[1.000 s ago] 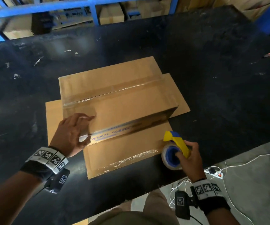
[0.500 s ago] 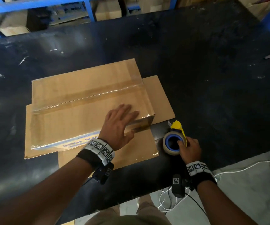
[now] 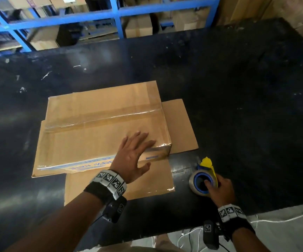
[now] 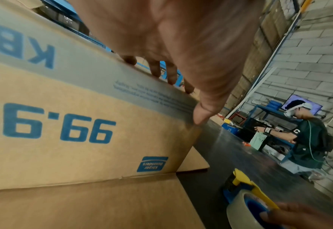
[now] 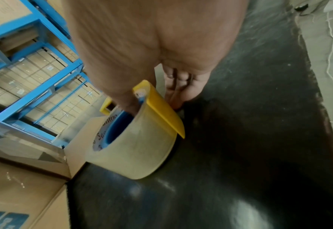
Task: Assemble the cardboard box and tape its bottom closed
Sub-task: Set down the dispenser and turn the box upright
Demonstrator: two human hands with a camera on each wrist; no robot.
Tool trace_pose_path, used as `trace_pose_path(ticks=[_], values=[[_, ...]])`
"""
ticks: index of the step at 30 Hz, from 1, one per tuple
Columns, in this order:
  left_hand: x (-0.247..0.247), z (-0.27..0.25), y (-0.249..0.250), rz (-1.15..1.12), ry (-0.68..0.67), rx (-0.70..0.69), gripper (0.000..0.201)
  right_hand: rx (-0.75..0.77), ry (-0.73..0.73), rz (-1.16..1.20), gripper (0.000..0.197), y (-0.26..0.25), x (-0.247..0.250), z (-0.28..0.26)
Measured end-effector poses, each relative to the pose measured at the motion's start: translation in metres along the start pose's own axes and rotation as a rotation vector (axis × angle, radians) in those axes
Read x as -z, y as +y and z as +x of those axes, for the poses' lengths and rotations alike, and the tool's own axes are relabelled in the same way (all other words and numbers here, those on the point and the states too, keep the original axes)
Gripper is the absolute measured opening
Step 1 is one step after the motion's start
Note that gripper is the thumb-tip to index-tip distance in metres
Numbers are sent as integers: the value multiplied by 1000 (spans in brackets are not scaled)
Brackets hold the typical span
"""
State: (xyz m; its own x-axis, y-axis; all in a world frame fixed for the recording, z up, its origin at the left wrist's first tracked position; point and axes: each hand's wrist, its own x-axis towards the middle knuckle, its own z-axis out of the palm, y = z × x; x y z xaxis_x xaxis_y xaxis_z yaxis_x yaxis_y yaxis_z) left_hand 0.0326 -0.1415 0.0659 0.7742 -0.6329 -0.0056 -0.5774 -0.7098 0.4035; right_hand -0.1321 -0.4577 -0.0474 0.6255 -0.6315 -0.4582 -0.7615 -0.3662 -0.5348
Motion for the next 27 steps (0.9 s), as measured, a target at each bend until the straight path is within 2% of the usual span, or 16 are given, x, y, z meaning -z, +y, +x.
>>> trace_pose_path(ticks=[2,3,7,12,16,18,21,24,27], values=[[10,-3,-2,-119,72,21,67,19,46,11,66,-8,10,1],[18,-6,-6,-174,120,48,65,50,84,38,71,-21,18,1],[62,-18,-45,-193,259,242,62,245,151,97,54,-117,51,2],[123,-31,-127,-106,329,457,66,417,97,47,54,-250,47,17],[158,-33,-189,-43,259,689,63,514,27,-101,59,-334,17,28],[168,-31,-215,-52,225,757,65,556,-7,-178,63,-365,3,34],[179,-21,-243,-92,166,805,71,566,-45,-311,70,-396,-18,41],[185,-1,-255,-98,87,819,86,536,-89,-407,80,-413,-34,48],[185,21,-261,-125,16,821,97,501,-121,-490,97,-420,-46,58]])
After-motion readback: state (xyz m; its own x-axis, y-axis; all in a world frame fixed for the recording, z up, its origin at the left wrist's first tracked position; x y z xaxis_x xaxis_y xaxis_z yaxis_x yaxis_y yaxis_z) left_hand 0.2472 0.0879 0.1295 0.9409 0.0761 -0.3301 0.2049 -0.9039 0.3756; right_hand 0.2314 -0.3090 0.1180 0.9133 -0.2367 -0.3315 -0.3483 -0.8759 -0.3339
